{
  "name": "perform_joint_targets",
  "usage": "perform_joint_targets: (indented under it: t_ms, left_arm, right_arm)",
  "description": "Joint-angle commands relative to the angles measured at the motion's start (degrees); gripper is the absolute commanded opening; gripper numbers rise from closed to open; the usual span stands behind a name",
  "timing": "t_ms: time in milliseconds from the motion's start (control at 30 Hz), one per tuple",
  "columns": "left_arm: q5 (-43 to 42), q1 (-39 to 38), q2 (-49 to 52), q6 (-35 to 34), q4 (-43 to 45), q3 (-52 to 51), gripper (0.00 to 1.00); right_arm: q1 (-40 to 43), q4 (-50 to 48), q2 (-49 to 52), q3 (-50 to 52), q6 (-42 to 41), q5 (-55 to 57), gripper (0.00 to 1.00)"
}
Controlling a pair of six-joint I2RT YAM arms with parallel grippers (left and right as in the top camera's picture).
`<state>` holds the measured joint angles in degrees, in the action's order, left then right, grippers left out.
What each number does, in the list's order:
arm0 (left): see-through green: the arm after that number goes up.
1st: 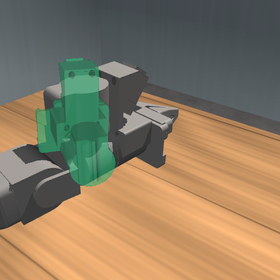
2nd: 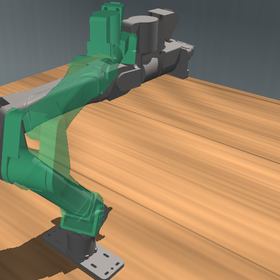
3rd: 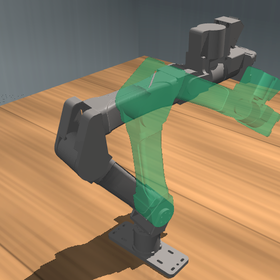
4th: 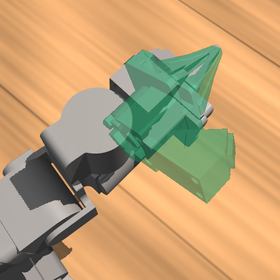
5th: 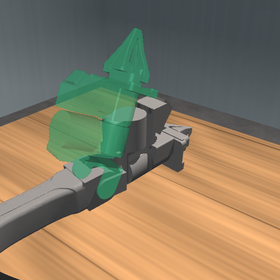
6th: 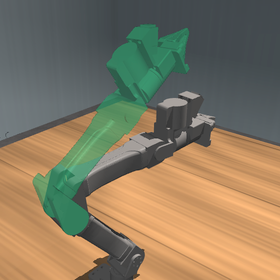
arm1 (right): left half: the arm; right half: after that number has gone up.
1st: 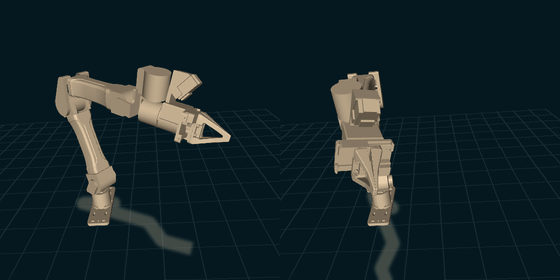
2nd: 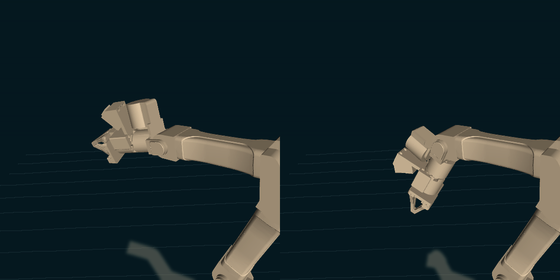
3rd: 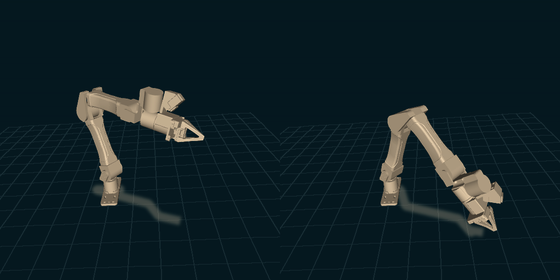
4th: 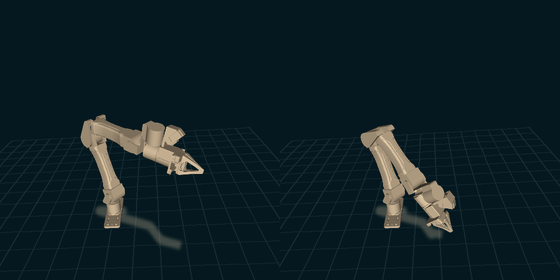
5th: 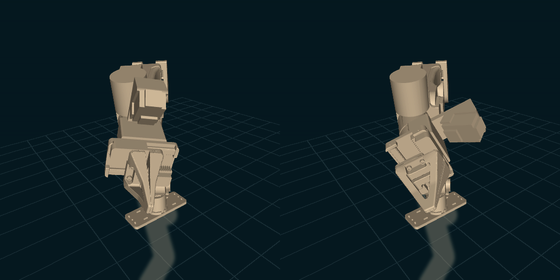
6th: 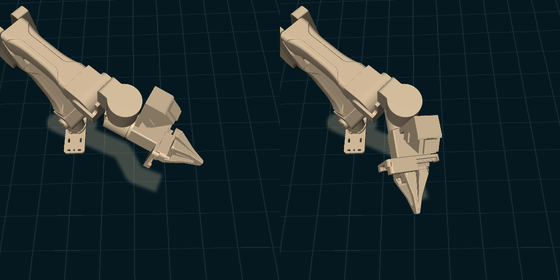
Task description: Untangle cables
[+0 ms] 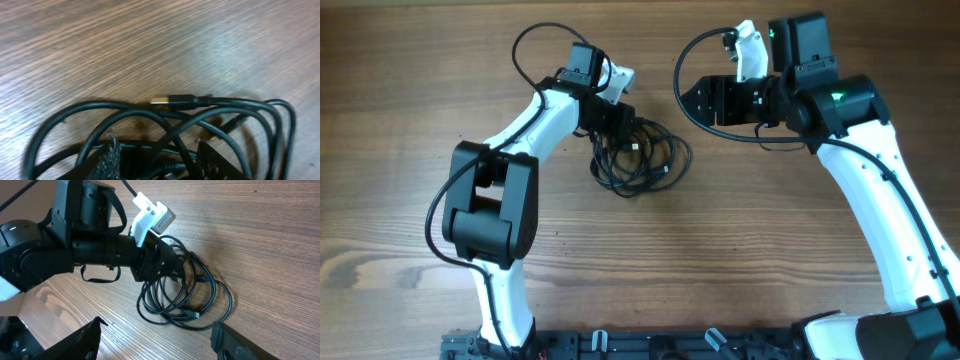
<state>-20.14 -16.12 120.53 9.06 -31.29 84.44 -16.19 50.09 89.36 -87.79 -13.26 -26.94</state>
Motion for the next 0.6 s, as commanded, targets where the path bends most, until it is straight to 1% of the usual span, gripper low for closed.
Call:
perform_joint_targets:
  t_ms: [0, 100, 200, 300, 400, 433, 567]
  left_arm:
    - [5.7, -0.17, -1.49, 1.31, -0.24, -0.13, 0.52]
    - [5.68, -0.17, -0.59, 3.04, -0.92, -0.13, 0.48]
    - [5.66, -0.17, 0.94, 2.99, -1.73, -0.13, 0.4]
    - [5.66, -0.17, 1.2, 2.97, -1.95, -0.15, 0.3]
    - [5.64, -0.17, 1.2, 2.95, -1.51, -0.13, 0.24]
    - [5.42, -0.2, 1.2, 2.95, -1.51, -0.13, 0.23]
    - [5.46, -0.72, 1.6, 2.97, -1.01, -0.24, 0.26]
  right_arm:
    - [0.07, -0.13, 0.55, -0.7, -0.31, 0.57, 0.73]
    - [0.07, -0.11, 0.55, -0.7, -0.33, 0.57, 0.73]
    - [0.07, -0.09, 0.55, -0.7, -0.33, 0.57, 0.73]
    - [0.07, -0.15, 0.55, -0.7, -0.37, 0.57, 0.73]
    - [0.07, -0.11, 0.55, -0.7, -0.37, 0.57, 0.73]
    - [0.07, -0.11, 0.55, -0.7, -0.39, 0.57, 0.73]
    - [-0.22, -0.39, 0.76, -0.7, -0.44, 0.57, 0.73]
